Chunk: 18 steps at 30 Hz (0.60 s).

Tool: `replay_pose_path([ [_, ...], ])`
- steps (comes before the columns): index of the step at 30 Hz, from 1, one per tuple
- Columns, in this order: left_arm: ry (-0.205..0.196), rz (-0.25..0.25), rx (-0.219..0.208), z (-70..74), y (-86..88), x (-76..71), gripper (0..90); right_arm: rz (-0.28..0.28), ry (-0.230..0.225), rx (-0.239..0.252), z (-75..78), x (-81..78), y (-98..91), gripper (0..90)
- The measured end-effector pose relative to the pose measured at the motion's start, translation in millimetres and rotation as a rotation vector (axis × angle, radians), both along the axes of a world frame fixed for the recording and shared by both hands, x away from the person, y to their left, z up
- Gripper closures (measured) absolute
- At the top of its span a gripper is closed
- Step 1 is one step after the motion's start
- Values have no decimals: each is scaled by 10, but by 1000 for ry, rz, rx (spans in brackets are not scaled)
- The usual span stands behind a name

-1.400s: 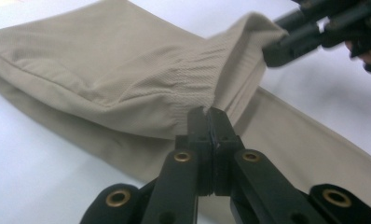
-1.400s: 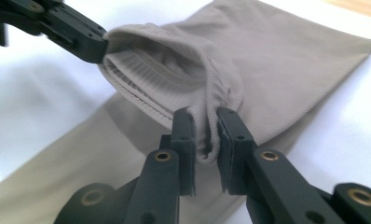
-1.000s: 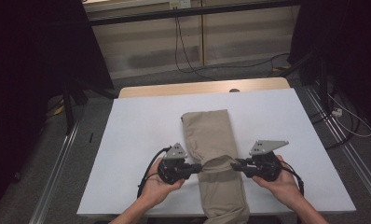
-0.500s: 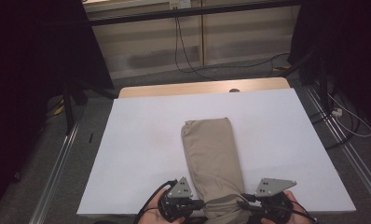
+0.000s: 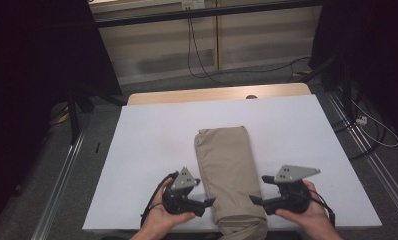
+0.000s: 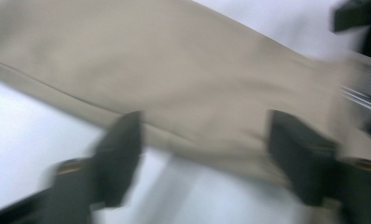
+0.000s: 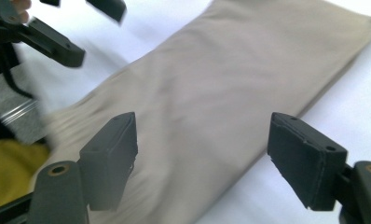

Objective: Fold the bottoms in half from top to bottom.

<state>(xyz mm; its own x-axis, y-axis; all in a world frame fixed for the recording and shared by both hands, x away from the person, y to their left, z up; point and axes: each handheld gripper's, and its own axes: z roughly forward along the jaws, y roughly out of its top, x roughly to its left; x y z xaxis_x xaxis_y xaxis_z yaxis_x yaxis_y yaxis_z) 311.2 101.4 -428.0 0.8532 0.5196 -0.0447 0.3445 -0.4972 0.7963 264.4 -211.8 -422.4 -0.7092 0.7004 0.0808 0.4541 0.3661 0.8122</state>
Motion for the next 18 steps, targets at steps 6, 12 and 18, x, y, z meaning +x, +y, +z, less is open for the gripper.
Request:
replay_pose_path([
  [6,-48,131,-9,-17,21,687,182,-71,14,-6,-16,720,-59,305],
  [12,-37,199,4,-51,-22,1267,217,-176,-43,-14,-24,1391,-106,442],
  [18,-34,264,3,-153,-54,1721,240,-204,-21,-27,-97,1927,-33,554],
])
